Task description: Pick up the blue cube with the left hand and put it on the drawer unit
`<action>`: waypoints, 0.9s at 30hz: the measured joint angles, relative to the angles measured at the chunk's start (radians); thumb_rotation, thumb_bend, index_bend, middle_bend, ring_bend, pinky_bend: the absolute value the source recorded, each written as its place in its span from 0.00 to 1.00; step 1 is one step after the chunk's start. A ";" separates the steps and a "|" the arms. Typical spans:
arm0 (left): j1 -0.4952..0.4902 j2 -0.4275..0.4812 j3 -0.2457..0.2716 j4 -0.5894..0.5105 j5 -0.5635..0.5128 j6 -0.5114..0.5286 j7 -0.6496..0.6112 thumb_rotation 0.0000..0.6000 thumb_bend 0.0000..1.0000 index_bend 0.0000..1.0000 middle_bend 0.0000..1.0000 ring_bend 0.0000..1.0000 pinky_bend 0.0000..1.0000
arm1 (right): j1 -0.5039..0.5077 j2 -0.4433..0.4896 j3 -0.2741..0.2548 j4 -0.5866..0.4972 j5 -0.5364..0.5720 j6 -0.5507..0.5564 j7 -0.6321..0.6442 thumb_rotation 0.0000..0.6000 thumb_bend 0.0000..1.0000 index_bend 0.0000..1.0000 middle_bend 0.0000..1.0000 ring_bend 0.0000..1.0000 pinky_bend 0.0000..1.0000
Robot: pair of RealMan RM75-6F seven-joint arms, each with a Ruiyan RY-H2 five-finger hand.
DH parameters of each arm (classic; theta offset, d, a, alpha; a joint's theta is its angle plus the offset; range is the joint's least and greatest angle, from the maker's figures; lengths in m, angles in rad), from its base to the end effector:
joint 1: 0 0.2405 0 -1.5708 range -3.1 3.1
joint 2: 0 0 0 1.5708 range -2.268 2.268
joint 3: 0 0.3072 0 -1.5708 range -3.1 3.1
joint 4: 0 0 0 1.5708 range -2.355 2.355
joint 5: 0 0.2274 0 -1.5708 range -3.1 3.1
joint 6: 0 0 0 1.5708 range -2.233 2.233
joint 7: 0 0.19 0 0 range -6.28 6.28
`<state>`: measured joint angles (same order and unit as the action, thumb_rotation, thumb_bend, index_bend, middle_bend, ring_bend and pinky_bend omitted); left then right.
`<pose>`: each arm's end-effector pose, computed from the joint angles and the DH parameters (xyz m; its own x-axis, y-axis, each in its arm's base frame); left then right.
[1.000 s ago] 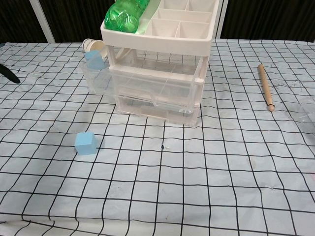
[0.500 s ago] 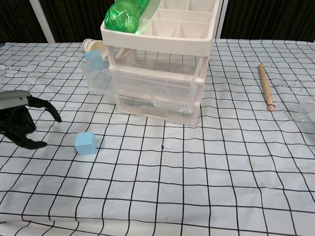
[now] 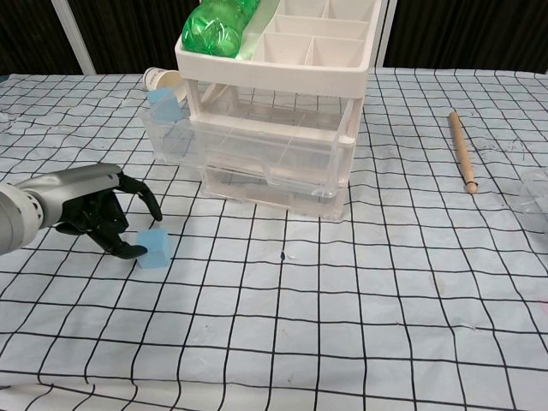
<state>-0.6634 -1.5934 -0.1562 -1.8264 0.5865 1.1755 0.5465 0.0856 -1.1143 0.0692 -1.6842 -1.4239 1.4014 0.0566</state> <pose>-0.1975 0.3407 -0.0765 0.1388 0.5112 0.8482 0.9810 0.0462 -0.1884 -0.3642 -0.2349 0.1529 0.2658 -0.0684 0.9616 -0.9609 0.0617 0.2700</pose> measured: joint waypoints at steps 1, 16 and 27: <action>-0.003 -0.006 -0.001 0.002 -0.005 0.002 0.004 1.00 0.27 0.36 1.00 1.00 0.97 | 0.000 0.000 0.000 0.000 0.000 0.000 0.001 1.00 0.22 0.00 0.00 0.01 0.19; -0.009 -0.036 -0.002 0.007 -0.019 0.027 0.018 1.00 0.22 0.36 1.00 1.00 0.97 | 0.000 0.001 0.000 -0.003 0.002 -0.002 0.004 1.00 0.23 0.00 0.00 0.01 0.19; -0.003 -0.022 -0.012 -0.016 0.004 0.034 -0.002 1.00 0.22 0.36 1.00 1.00 0.97 | 0.001 0.000 0.001 -0.002 0.004 -0.003 0.001 1.00 0.23 0.00 0.00 0.01 0.19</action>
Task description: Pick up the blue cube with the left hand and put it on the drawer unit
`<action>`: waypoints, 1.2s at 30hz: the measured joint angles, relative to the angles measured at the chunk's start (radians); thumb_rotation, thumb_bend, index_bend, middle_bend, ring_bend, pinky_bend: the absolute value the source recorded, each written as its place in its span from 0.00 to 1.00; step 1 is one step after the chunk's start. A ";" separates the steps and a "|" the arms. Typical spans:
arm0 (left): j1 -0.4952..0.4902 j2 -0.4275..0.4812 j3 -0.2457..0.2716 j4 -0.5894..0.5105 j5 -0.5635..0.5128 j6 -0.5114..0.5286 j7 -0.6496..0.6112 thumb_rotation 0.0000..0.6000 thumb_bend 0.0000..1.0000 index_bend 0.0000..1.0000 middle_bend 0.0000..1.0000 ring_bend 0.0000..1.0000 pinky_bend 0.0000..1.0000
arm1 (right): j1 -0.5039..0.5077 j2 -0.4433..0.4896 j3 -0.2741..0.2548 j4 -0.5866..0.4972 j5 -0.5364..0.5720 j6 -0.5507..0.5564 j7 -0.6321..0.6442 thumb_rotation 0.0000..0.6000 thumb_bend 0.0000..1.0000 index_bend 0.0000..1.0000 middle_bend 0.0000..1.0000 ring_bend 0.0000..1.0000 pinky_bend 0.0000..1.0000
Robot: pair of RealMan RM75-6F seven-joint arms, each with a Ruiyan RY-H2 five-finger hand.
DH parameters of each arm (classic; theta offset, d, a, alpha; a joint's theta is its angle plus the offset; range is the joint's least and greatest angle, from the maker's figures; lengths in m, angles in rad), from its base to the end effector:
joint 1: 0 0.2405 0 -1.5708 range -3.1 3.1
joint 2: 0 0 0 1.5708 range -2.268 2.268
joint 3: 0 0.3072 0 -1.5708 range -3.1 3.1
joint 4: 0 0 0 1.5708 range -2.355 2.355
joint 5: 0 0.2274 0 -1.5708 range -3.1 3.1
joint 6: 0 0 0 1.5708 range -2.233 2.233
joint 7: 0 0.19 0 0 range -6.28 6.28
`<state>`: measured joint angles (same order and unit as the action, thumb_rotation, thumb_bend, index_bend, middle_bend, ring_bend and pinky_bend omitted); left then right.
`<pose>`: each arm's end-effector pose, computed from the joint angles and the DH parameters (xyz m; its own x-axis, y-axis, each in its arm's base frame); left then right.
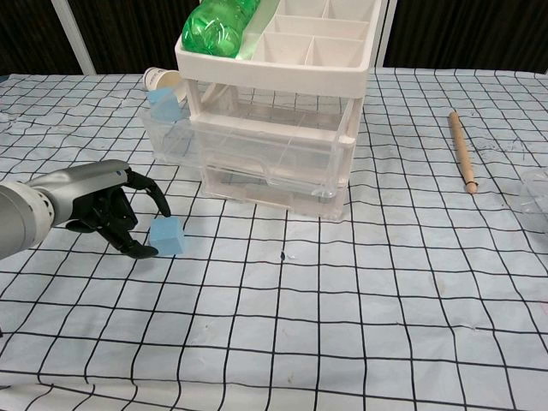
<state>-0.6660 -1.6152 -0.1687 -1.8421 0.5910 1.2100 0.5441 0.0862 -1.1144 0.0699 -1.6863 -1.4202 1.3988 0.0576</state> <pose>-0.1866 0.3399 -0.0777 0.1128 0.4944 0.8619 0.9859 0.0521 -0.1589 -0.3643 -0.2351 0.1525 0.2619 -0.0700 0.9625 -0.9617 0.0647 0.2664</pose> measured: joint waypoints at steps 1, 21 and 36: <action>0.000 0.000 0.000 0.000 0.000 0.000 0.001 1.00 0.22 0.36 1.00 1.00 0.97 | 0.000 0.000 0.000 0.000 0.000 0.000 0.000 1.00 0.23 0.00 0.00 0.01 0.19; -0.022 -0.043 -0.014 0.074 -0.057 -0.013 0.025 1.00 0.35 0.43 1.00 1.00 0.97 | 0.000 0.001 0.000 -0.002 0.001 0.000 0.004 1.00 0.24 0.00 0.00 0.01 0.19; 0.002 0.000 -0.010 0.009 0.019 0.017 -0.003 1.00 0.41 0.50 1.00 1.00 0.97 | -0.001 0.003 0.001 -0.003 0.002 0.000 0.010 1.00 0.24 0.00 0.00 0.01 0.19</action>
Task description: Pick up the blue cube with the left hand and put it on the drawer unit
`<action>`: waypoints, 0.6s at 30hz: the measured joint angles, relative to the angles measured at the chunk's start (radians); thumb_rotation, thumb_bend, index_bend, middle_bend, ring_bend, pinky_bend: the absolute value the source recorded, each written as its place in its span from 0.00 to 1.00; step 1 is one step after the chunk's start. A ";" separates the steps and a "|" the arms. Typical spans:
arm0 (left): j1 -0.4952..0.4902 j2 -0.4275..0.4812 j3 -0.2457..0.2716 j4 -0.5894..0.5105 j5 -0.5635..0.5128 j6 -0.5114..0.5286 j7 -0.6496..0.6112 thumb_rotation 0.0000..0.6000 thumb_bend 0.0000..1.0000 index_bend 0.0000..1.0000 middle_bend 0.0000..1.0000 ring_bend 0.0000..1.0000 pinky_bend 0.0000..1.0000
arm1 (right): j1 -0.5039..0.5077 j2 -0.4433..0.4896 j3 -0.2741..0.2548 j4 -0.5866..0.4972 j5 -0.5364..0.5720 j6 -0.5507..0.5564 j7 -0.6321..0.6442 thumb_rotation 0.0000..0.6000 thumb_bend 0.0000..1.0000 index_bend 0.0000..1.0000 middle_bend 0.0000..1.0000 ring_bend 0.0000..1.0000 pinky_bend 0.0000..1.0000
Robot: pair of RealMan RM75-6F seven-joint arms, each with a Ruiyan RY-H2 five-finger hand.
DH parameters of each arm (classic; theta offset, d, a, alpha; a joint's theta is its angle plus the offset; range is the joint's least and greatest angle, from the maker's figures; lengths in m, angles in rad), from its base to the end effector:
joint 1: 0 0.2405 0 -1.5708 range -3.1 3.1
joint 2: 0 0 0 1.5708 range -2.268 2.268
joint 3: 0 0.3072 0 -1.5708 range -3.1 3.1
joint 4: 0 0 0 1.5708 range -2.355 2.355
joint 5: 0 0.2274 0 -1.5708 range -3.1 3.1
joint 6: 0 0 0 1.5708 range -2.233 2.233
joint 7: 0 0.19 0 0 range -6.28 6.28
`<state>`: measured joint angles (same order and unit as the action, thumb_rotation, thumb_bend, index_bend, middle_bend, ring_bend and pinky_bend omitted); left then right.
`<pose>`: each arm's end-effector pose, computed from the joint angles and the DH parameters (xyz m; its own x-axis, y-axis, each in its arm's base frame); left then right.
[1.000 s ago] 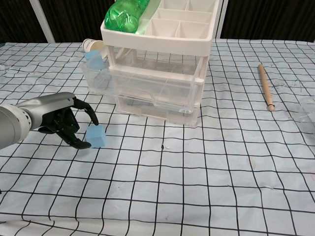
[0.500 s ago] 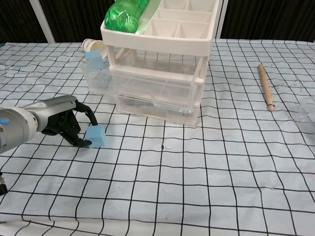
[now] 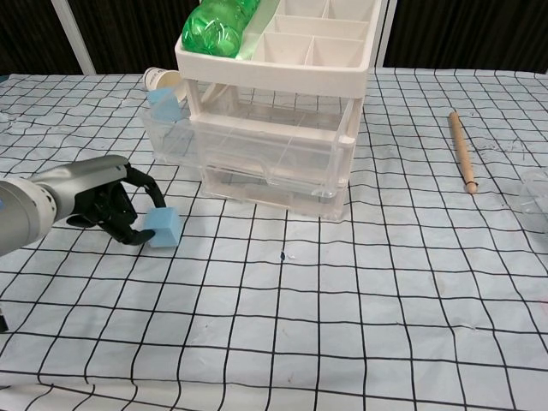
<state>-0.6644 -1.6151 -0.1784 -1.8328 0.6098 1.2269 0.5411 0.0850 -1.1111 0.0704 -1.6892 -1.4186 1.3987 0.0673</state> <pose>-0.1862 0.3459 -0.0720 0.1186 0.4628 0.8785 0.9859 0.0505 -0.1596 -0.3644 -0.2347 0.1536 0.2526 -0.0692 0.9651 -0.9640 0.0678 0.2572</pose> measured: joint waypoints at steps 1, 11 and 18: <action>0.004 0.013 0.002 -0.016 0.016 0.005 -0.003 1.00 0.41 0.50 1.00 1.00 0.97 | 0.000 0.000 0.000 0.000 0.001 0.000 0.000 1.00 0.24 0.00 0.00 0.01 0.19; 0.061 0.257 0.025 -0.268 0.235 0.046 -0.058 1.00 0.40 0.52 1.00 1.00 0.97 | 0.000 -0.002 0.001 -0.001 0.002 0.001 -0.006 1.00 0.24 0.00 0.00 0.01 0.19; 0.090 0.400 -0.002 -0.419 0.365 0.051 -0.142 1.00 0.40 0.52 1.00 1.00 0.97 | -0.001 -0.003 0.000 -0.004 0.001 0.002 -0.012 1.00 0.24 0.00 0.00 0.01 0.19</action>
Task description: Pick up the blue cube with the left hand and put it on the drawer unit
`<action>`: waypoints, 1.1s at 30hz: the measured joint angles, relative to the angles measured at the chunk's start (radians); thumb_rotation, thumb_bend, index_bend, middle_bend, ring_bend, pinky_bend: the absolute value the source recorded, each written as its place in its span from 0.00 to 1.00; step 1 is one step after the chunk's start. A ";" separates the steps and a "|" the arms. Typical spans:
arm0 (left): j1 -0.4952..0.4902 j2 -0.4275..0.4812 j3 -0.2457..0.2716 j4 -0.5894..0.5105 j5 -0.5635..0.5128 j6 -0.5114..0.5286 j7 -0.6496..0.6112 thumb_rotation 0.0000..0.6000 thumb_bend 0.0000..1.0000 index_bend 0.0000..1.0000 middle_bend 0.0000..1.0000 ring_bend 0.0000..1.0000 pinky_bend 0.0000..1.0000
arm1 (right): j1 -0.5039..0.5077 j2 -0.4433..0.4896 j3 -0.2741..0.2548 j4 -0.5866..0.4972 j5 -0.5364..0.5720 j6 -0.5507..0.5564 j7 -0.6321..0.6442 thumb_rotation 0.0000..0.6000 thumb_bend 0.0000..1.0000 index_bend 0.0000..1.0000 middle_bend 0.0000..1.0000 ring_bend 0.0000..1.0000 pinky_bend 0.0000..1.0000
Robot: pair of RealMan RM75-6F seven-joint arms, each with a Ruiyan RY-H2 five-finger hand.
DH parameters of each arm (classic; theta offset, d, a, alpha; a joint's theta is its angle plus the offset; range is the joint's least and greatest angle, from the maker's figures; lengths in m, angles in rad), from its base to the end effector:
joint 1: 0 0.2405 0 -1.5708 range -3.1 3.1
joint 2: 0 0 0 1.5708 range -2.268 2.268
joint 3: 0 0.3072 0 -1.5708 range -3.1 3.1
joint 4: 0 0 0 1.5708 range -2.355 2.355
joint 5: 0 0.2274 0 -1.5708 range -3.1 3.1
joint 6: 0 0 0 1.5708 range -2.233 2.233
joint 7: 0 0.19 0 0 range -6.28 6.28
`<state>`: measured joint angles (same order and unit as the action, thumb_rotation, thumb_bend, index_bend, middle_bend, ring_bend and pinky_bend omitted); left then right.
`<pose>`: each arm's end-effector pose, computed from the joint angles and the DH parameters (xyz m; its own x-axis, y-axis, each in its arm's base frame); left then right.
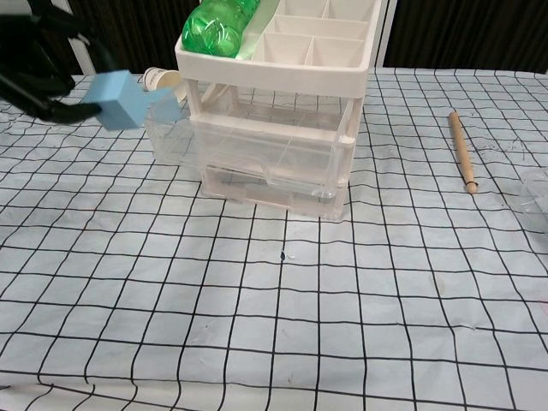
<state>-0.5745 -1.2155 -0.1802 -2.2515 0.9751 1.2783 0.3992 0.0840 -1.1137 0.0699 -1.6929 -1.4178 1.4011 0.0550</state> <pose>-0.1299 0.3211 0.0770 0.0765 0.2942 0.9527 0.9820 -0.1877 -0.0209 -0.3636 -0.2342 0.1526 0.2585 -0.0689 0.9636 -0.9624 0.0683 0.2631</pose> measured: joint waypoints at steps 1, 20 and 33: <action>0.000 0.005 -0.008 -0.008 0.006 -0.001 -0.008 1.00 0.40 0.52 1.00 1.00 0.97 | 0.000 0.000 0.000 0.000 0.000 0.000 0.000 1.00 0.24 0.00 0.00 0.01 0.19; -0.206 -0.279 -0.134 0.170 -0.203 -0.012 0.118 1.00 0.21 0.42 1.00 1.00 0.97 | 0.003 0.002 0.003 0.003 0.008 -0.009 0.009 1.00 0.24 0.00 0.00 0.01 0.19; -0.196 -0.283 -0.102 0.127 -0.182 0.046 0.131 1.00 0.26 0.43 1.00 1.00 0.97 | 0.003 0.003 0.001 0.002 0.006 -0.009 0.008 1.00 0.25 0.00 0.00 0.01 0.19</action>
<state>-0.7700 -1.4985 -0.2819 -2.1248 0.7930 1.3243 0.5306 0.0866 -1.1105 0.0710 -1.6909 -1.4120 1.3921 0.0625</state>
